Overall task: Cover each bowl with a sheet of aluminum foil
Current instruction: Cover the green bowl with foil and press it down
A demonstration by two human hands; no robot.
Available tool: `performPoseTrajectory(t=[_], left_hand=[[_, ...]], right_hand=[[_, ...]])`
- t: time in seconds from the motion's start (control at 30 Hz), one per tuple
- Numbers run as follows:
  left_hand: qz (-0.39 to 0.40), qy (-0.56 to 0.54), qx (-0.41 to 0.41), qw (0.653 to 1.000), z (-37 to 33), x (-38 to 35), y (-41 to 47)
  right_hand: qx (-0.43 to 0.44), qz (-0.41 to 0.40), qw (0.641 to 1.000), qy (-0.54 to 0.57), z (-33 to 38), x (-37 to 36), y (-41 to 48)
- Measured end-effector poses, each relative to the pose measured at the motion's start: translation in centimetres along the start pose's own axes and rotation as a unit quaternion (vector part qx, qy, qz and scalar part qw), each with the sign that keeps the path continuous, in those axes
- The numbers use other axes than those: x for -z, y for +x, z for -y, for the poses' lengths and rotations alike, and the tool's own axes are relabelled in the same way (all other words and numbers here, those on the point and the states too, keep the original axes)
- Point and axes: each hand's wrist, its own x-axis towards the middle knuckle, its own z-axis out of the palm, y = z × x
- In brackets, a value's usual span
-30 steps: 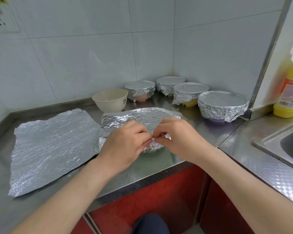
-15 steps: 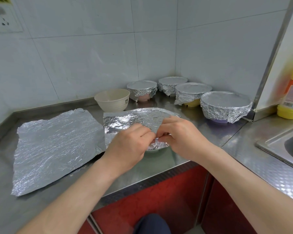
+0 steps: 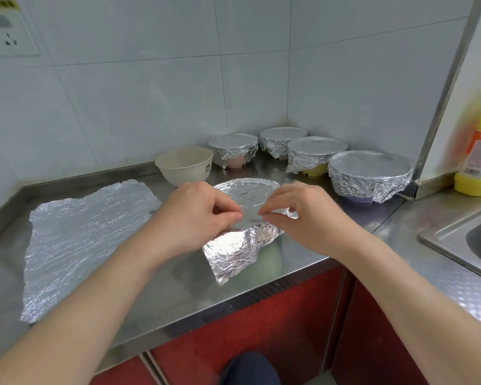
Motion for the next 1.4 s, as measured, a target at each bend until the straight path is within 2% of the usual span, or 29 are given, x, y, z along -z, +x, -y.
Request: performPoseTrajectory(t=[0.1,0.17,0.37,0.47,0.57,0.67,0.77,0.87,0.93,1.13,1.4], left_hand=[[0.057,0.0,-0.003,0.998,0.5,-0.9,0.4],[0.067,-0.01,-0.019,0.998,1.1,-1.4,0.6],[0.031,0.014,-0.116,0.993,3.2,-2.3,1.0],[-0.014,0.097,-0.211,0.973,4.1,-3.2,0.8],[-0.06,0.143,-0.247,0.957,4.7,-4.3,0.4],[-0.069,0.155,-0.254,0.952,4.7,-4.7,0.5],[-0.048,0.116,-0.23,0.965,4.5,-4.2,0.5],[-0.051,0.053,-0.165,0.984,4.9,-3.3,0.3],[-0.053,0.035,-0.15,0.987,5.2,-3.1,0.0],[-0.074,0.056,-0.169,0.981,5.0,-3.7,-0.2],[-0.075,0.134,-0.224,0.962,5.0,-4.1,0.5]], right_hand=[[-0.001,0.026,1.0,0.011,0.7,-0.8,0.1],[-0.02,0.044,0.998,0.027,0.8,-0.8,0.1],[-0.05,0.079,0.994,0.058,0.7,-0.4,0.0],[-0.056,0.071,0.995,0.038,0.7,-0.9,0.2],[-0.049,0.062,0.997,0.01,0.6,-1.5,0.4],[0.002,0.058,0.996,-0.063,0.5,-2.4,0.5],[0.026,0.048,0.992,-0.114,0.0,-3.0,0.3],[0.018,0.051,0.993,-0.101,-0.4,-2.4,0.2],[-0.008,0.06,0.996,-0.062,-0.5,-1.8,0.0],[-0.1,0.065,0.991,0.058,0.1,0.1,0.4],[-0.043,0.061,0.997,-0.038,1.4,-2.3,1.0]])
